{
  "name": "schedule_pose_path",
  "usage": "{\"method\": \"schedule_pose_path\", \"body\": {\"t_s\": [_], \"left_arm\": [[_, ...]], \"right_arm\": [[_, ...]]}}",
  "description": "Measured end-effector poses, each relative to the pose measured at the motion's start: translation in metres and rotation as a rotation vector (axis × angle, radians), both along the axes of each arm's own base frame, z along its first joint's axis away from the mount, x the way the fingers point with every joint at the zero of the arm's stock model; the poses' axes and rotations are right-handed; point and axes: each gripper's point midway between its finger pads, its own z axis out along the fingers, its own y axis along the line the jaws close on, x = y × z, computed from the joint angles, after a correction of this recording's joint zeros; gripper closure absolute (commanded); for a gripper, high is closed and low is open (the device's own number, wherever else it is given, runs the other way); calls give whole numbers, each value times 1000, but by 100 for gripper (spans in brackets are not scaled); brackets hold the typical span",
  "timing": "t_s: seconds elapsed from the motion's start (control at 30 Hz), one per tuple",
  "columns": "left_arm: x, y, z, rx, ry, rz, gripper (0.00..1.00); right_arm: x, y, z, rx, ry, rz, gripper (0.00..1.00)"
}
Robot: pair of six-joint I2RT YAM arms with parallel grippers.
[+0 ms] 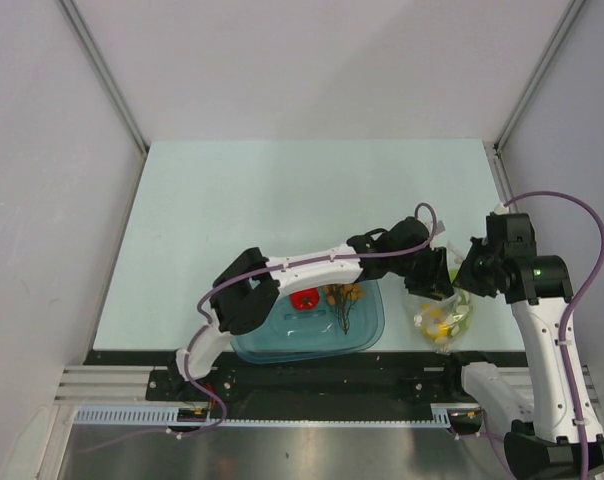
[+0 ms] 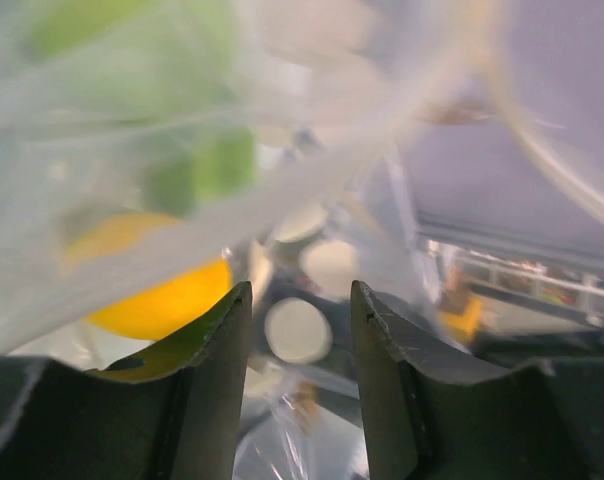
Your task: Open the zip-top bag and remove the fake food
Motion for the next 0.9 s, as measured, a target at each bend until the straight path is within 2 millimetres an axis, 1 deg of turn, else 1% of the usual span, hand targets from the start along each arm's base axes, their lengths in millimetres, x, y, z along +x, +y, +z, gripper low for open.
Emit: {"method": "schedule_pose_path", "body": {"t_s": [0.07, 0.1, 0.13, 0.23, 0.3, 0.37, 0.4, 0.5, 0.73, 0.9], "left_arm": [[2, 2, -15, 52, -12, 7, 50], [3, 4, -25, 86, -23, 9, 48], [3, 7, -32, 110, -27, 11, 44], [2, 16, -58, 193, -52, -2, 39], [1, 18, -66, 230, -71, -19, 36], [2, 18, -68, 248, -105, -30, 31], [1, 19, -68, 257, -119, -37, 27], [-2, 20, -67, 269, -147, -58, 20], [-11, 27, -70, 304, -156, -95, 19], [-16, 28, -81, 326, -147, -121, 15]], "right_arm": [[0, 0, 0, 1, 2, 0, 100], [0, 0, 0, 1, 3, -1, 100], [0, 0, 0, 1, 4, -1, 100], [-1, 0, -1, 1, 11, -1, 100], [-3, 1, -2, 4, 19, 1, 100], [-6, 1, -2, 6, 25, -2, 100], [-7, 1, -2, 7, 24, -3, 100], [-12, 1, -1, 9, 21, -5, 100], [-22, 1, -10, 14, 47, -15, 100], [-23, 0, -16, 15, 74, -30, 100]]}}
